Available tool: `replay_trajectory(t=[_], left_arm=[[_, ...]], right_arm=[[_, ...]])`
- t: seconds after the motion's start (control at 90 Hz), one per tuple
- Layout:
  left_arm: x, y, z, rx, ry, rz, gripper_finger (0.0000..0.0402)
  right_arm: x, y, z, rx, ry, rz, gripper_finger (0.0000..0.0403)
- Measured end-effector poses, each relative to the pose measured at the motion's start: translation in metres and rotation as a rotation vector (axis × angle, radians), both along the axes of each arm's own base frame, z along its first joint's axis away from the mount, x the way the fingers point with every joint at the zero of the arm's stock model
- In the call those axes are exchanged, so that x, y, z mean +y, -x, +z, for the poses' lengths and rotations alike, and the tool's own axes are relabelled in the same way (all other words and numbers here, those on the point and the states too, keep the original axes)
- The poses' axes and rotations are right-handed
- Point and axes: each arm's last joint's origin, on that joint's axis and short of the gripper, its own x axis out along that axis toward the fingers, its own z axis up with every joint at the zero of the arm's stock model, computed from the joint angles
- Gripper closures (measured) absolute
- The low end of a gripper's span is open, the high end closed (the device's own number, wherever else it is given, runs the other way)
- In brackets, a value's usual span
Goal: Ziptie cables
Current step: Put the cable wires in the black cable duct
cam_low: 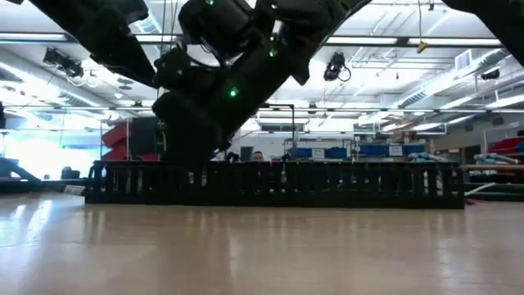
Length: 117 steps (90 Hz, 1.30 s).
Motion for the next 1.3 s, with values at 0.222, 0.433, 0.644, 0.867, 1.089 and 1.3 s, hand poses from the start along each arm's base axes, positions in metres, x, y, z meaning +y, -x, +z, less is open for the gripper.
replay_trajectory(t=[0.222,0.433,0.644,0.867,1.089,1.3], left_arm=[[0.0,0.0,0.0,-0.005,0.0,-0.001,0.0351],[0.0,0.0,0.0,-0.001,0.0,0.0,0.0351],[0.0,0.0,0.0,-0.003,0.001,0.0,0.0351],[-0.001,0.0,0.0,-0.001,0.019,-0.019,0.0351],[-0.001,-0.001,0.001,-0.009,0.02,-0.021,0.0351],[-0.006,-0.011,0.007,-0.11,0.105,-0.11,0.0351]], right_arm=[[0.009,0.002,0.045,-0.096,0.09,0.009,0.0402],[0.007,0.014,0.046,0.023,0.12,-0.048,0.0402],[-0.005,0.019,0.035,0.102,0.112,-0.096,0.0402],[-0.024,0.021,0.025,0.126,0.082,-0.115,0.0403],[-0.026,0.026,0.032,0.129,0.146,-0.145,0.0403],[0.004,0.061,0.084,0.165,0.137,-0.165,0.0402]])
